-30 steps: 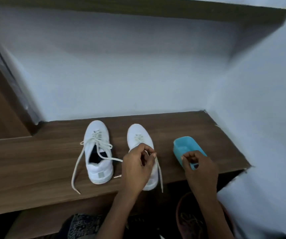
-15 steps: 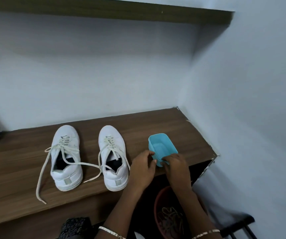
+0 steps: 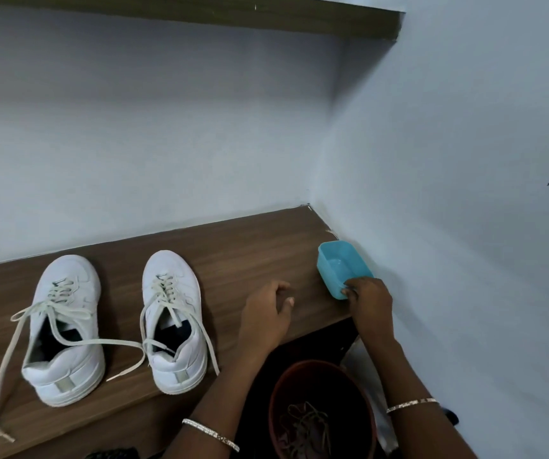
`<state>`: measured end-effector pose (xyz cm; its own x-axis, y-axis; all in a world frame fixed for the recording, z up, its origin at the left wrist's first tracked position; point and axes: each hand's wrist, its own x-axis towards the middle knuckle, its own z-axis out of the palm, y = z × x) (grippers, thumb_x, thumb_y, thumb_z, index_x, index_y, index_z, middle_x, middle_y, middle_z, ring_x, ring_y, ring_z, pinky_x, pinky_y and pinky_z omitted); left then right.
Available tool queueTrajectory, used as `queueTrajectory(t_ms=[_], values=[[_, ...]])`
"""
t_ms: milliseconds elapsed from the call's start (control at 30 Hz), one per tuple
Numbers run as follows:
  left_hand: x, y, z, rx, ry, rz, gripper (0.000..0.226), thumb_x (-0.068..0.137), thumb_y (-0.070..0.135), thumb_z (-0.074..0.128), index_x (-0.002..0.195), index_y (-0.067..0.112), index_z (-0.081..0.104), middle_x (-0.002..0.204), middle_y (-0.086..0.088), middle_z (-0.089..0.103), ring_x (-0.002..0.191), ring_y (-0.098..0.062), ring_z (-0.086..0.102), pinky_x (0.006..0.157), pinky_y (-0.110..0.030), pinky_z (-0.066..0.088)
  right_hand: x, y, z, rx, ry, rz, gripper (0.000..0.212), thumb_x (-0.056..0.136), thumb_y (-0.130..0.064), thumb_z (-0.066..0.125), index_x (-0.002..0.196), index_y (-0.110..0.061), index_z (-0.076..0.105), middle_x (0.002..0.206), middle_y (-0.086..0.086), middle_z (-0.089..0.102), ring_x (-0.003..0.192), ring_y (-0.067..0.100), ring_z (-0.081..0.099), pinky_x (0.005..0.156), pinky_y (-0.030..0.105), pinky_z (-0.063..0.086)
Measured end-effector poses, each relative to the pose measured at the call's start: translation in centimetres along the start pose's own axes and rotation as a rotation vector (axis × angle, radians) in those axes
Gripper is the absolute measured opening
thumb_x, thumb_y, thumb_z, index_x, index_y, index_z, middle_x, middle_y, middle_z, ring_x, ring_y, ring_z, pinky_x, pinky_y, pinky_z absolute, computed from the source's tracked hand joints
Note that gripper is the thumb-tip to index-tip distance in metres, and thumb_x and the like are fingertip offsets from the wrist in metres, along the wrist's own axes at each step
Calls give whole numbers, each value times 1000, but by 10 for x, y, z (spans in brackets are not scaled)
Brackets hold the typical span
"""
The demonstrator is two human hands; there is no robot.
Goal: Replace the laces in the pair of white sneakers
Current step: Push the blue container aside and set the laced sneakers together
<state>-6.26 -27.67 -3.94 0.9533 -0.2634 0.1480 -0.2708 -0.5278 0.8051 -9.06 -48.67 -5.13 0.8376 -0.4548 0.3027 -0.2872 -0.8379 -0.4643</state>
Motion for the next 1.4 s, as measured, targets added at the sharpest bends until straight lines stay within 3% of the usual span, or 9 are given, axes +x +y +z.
queueTrajectory(t_ms=[267, 467, 633, 800, 1000, 1200, 1400], values=[[7, -9, -4, 6, 10, -4, 27, 93, 23, 64, 119, 21, 64, 117, 8, 66, 108, -4, 57, 88, -16, 39, 17, 8, 2, -3, -40, 54, 21, 90, -7, 67, 110, -1, 72, 114, 18, 70, 112, 33, 60, 97, 36, 46], [0, -8, -20, 5, 33, 2, 22, 92, 23, 65, 114, 24, 65, 108, 15, 63, 98, 4, 53, 77, -5, 33, 7, -11, 0, -16, 22, 26, 35, 86, -11, 73, 119, -5, 67, 125, 16, 63, 121, 32, 54, 106, 43, 44], [-17, -5, -46, -15, 76, 6, 18, 90, 22, 66, 107, 24, 67, 102, 16, 64, 95, 0, 58, 82, -17, 45, -29, -67, 0, 63, 118, -99, 10, 84, -13, 73, 94, -13, 74, 98, 6, 71, 101, 26, 59, 88, 40, 48], [-47, -6, -91, -5, 168, 8, 18, 90, 17, 66, 108, 20, 68, 101, 14, 66, 94, -2, 60, 83, -19, 48, -82, -134, 2, 157, 86, -204, 7, 85, -16, 73, 91, -17, 73, 93, 1, 70, 97, 22, 58, 80, 34, 43], [-94, -30, -153, 93, 338, -78, 14, 88, 14, 64, 100, 20, 70, 95, 8, 71, 86, -9, 66, 76, -27, 52, -136, -194, 4, 316, 9, -309, 11, 80, -13, 73, 86, -22, 73, 87, -7, 71, 91, 21, 59, 76, 36, 48], [-135, -61, -198, 237, 447, -198, 19, 88, 13, 63, 106, 13, 68, 103, -2, 69, 97, -19, 64, 76, -26, 45, -168, -235, 7, 327, -135, -366, 11, 83, -13, 67, 90, -17, 75, 89, -5, 71, 92, 18, 57, 74, 28, 43], [-135, -84, -213, 446, 352, -269, 38, 88, 24, 67, 122, 10, 58, 122, -10, 61, 111, -28, 59, 88, -38, 49, -170, -258, 25, 141, -298, -402, 18, 86, -30, 65, 99, -18, 69, 99, -1, 69, 96, 19, 63, 79, 35, 52]])
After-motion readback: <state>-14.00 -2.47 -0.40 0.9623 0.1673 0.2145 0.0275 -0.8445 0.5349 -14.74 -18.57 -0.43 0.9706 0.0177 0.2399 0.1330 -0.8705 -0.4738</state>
